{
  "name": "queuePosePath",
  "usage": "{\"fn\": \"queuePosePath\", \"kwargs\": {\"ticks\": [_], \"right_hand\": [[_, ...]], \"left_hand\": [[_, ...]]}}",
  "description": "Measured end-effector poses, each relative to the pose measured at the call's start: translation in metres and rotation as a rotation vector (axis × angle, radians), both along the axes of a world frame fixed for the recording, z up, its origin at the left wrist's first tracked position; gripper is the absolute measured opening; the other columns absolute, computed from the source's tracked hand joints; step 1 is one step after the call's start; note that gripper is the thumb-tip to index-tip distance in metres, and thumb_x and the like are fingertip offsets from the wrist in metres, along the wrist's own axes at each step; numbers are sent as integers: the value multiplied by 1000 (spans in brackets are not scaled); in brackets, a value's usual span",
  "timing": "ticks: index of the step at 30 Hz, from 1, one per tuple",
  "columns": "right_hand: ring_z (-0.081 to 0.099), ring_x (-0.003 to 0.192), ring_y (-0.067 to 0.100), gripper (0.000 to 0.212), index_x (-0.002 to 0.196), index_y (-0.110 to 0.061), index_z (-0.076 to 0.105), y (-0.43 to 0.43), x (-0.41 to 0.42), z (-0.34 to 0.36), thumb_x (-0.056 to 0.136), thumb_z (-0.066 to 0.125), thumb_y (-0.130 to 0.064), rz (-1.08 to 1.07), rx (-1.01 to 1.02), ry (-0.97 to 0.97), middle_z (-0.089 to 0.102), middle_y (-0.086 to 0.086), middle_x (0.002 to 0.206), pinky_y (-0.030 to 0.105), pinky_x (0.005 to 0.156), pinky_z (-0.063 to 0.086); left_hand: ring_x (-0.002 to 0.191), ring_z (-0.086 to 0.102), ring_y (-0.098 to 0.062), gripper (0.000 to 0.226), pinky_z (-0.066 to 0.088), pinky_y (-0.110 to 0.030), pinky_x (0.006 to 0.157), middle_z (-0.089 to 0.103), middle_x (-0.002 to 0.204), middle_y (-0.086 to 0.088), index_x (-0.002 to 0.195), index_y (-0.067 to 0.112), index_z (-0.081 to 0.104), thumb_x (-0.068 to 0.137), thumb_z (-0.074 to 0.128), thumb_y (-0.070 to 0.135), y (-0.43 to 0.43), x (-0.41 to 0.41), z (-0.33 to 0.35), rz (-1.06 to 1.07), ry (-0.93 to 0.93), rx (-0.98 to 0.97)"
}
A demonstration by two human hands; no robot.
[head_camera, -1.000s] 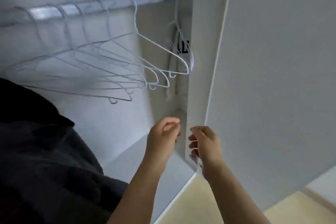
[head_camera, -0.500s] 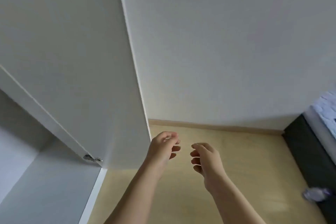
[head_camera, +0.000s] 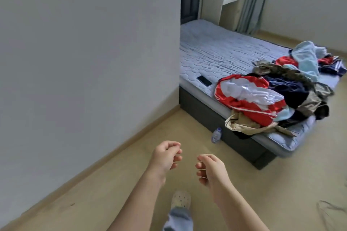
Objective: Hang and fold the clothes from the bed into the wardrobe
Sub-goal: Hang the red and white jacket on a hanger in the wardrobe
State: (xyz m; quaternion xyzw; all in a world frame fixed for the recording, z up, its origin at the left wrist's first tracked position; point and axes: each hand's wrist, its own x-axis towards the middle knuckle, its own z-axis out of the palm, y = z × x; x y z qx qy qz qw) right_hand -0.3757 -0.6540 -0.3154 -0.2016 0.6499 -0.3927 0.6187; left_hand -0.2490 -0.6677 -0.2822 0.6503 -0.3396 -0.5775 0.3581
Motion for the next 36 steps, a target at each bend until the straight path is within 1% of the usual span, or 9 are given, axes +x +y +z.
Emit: {"fn": "queuePosePath", "kwargs": {"ticks": [6, 9, 12, 16, 20, 26, 28, 32, 36], "right_hand": [[39, 38, 10, 12, 77, -12, 54, -74, -66, -9, 88, 52, -10, -193, 40, 31, 47, -3, 49, 17, 43, 27], [38, 38, 9, 12, 77, -12, 54, -114, -99, -5, 89, 51, -9, -261, 40, 77, 46, -3, 50, 18, 44, 27], [37, 37, 9, 11, 78, -11, 54, -150, -129, -4, 89, 52, -8, -357, 14, 56, 47, -2, 50, 17, 42, 27], [36, 38, 9, 11, 78, -11, 53, -170, -152, -9, 88, 53, -8, -441, 58, 26, 47, -1, 50, 17, 42, 27], [34, 41, 10, 11, 78, -11, 53, -186, -195, -22, 88, 52, -8, -528, 91, 19, 47, 1, 54, 17, 42, 26], [33, 35, 8, 14, 77, -11, 52, -242, -283, -46, 89, 48, -4, -552, 120, -56, 45, 0, 50, 15, 35, 22], [34, 34, 7, 14, 78, -11, 52, -270, -320, -52, 90, 48, -5, -524, 148, -57, 44, -1, 49, 15, 34, 23], [37, 45, 12, 13, 78, -12, 52, -309, -399, -69, 90, 49, -9, -431, 260, 35, 47, 3, 59, 17, 34, 27], [35, 43, 11, 13, 79, -11, 52, -334, -461, -85, 91, 48, -8, -380, 312, 66, 44, 1, 54, 17, 34, 26]], "left_hand": [[64, 54, -9, 17, 40, -20, 59, 60, 78, 1, 85, 17, 58, 94, 46, 9, -103, -67, -7, -239, 6, -11], [62, 53, -9, 18, 39, -20, 56, 59, 76, 1, 83, 17, 57, 94, 46, 9, -151, -100, -9, -344, 0, -7], [59, 53, -6, 18, 39, -16, 53, 58, 76, 2, 82, 18, 56, 94, 46, 9, -193, -133, -13, -449, 8, 4], [61, 57, -6, 18, 41, -16, 53, 61, 81, 1, 84, 20, 58, 94, 46, 11, -232, -167, -25, -539, -32, 40], [59, 57, -4, 18, 39, -16, 50, 62, 80, 3, 82, 21, 58, 93, 48, 12, -257, -215, -43, -612, -63, 83], [55, 53, -7, 19, 38, -11, 41, 60, 72, 2, 80, 18, 58, 92, 48, 8, -313, -303, -62, -597, -91, 108], [58, 54, -8, 18, 39, -15, 44, 60, 76, 0, 81, 18, 59, 93, 48, 9, -336, -339, -67, -577, -95, 111], [63, 55, -8, 17, 40, -15, 46, 61, 78, 1, 83, 20, 60, 93, 48, 11, -363, -411, -83, -515, -96, 196], [65, 56, -8, 17, 41, -18, 53, 62, 79, 3, 84, 22, 60, 93, 49, 14, -392, -466, -103, -467, -117, 248]]}}
